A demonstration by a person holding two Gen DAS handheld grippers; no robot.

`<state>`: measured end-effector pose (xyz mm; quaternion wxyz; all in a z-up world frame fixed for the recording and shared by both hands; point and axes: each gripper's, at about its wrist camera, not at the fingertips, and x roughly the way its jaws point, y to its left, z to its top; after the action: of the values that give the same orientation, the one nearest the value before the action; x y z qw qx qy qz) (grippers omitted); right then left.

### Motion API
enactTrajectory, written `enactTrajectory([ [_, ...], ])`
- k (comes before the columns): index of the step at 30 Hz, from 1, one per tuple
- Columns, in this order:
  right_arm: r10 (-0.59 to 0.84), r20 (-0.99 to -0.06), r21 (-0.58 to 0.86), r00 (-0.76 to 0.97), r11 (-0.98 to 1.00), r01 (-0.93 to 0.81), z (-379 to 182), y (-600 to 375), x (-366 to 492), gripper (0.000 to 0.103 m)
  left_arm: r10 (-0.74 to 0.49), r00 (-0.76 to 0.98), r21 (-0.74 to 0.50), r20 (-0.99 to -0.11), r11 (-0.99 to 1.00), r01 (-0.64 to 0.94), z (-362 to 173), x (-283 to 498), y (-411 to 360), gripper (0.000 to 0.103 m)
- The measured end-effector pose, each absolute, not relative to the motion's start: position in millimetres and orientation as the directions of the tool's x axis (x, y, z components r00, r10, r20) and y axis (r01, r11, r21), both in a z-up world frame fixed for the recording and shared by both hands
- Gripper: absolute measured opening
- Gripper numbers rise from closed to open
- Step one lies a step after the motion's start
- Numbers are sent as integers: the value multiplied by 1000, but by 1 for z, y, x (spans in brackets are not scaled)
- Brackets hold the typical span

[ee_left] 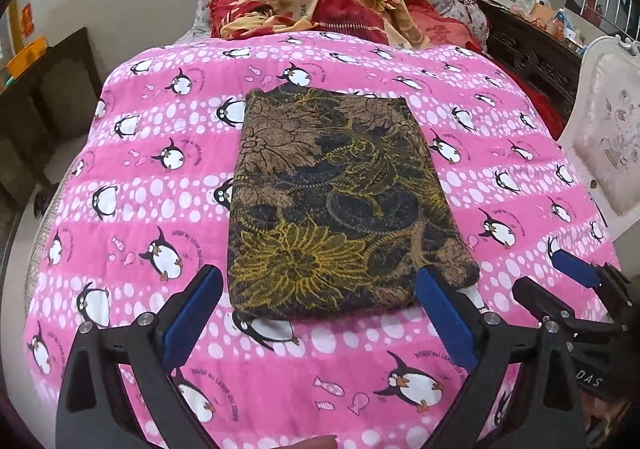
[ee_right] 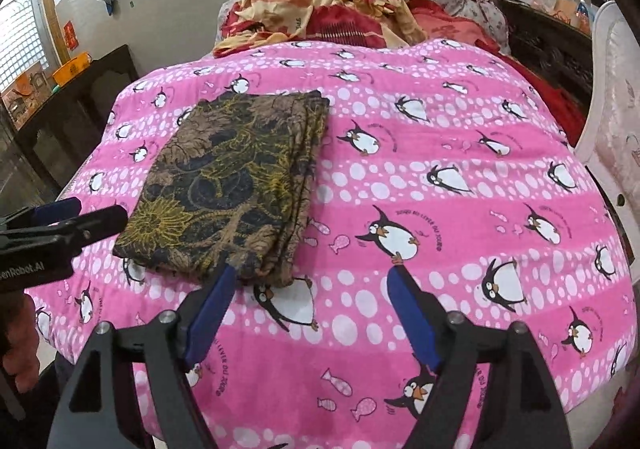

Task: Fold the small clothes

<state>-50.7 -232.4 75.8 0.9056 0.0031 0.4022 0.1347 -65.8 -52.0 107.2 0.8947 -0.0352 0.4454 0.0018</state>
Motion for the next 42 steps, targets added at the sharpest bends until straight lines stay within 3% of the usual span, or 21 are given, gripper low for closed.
enactTrajectory([
  [32,169,-579,49,798,984,-173,149,-233,-172,83,-26,753,-66,-658,998,-23,179,-173,-66,80],
  [42,160,-563,78,811,987,-140,151,-244,-186,83,0,764,-67,-645,996,-57,176,-186,-63,80],
])
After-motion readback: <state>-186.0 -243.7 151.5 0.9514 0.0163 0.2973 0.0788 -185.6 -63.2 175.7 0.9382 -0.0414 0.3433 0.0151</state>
